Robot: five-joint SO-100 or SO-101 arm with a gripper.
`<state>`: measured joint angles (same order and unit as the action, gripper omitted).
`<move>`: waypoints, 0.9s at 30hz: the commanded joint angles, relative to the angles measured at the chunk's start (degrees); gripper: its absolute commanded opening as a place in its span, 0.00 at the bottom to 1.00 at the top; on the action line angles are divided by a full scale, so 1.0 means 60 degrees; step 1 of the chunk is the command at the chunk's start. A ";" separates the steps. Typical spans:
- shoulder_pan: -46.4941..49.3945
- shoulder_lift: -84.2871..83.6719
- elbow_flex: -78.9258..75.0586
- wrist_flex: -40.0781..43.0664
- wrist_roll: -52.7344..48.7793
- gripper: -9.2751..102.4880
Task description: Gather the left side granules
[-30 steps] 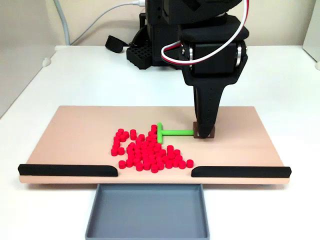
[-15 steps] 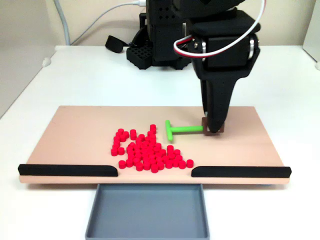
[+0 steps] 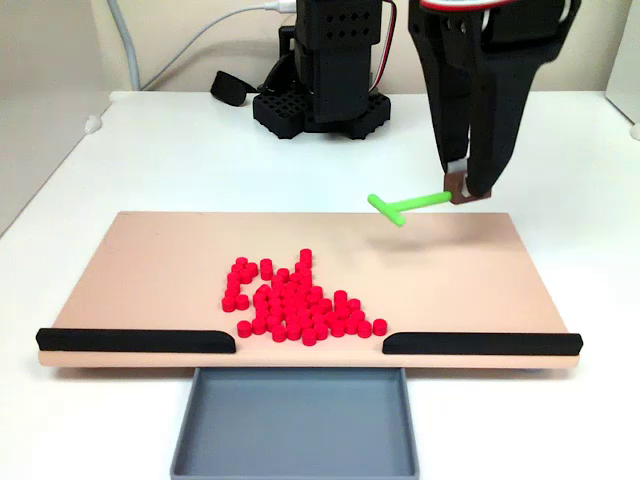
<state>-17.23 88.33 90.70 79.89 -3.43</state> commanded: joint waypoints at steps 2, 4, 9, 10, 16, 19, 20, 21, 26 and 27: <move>0.0352 0.2183 0.1187 0.0044 -0.2856 0.08; 0.0630 0.2886 0.1758 0.0103 -0.4277 0.08; 0.1318 0.3750 0.2095 0.0308 -0.7573 0.08; 0.1436 0.3867 0.2168 0.0308 -0.8232 0.08; 0.2168 0.4219 0.2974 0.0308 -1.1880 0.08; 0.2505 0.4087 0.3003 0.0308 -1.3037 0.08; 0.2607 0.4043 0.3003 0.0308 -1.3359 0.08; 0.2695 0.3984 0.3003 0.0308 -1.3667 0.08; 0.3237 0.3677 0.3003 0.0308 -1.5088 0.08; 0.3311 0.3574 0.3003 0.0308 -1.5190 0.08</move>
<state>1.41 110.13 108.98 81.65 -92.02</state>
